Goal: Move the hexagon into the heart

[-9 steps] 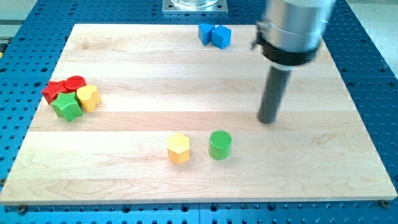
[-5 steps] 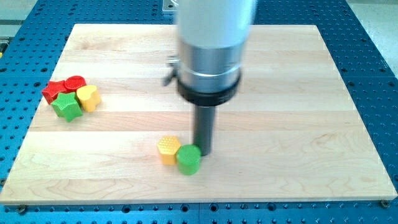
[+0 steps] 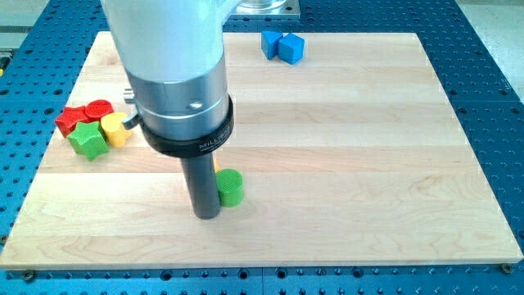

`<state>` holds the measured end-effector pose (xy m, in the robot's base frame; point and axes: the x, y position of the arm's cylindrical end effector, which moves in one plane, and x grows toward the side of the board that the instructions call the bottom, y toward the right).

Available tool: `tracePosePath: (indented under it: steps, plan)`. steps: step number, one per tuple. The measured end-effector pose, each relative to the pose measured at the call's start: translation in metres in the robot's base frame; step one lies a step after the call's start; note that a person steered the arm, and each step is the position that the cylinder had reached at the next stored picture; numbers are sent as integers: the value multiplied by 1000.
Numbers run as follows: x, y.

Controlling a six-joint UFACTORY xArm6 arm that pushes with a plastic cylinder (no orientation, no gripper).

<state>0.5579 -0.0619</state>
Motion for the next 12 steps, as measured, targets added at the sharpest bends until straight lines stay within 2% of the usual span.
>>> tracePosePath:
  steps: [1, 2, 5, 7, 8, 9, 10, 11, 12]
  plan:
    - [18, 56]
    - [5, 85]
    - [-63, -83]
    - [-33, -116]
    - [-47, -121]
    - [-33, -116]
    - [-31, -38]
    - [-68, -1]
    - [-82, -37]
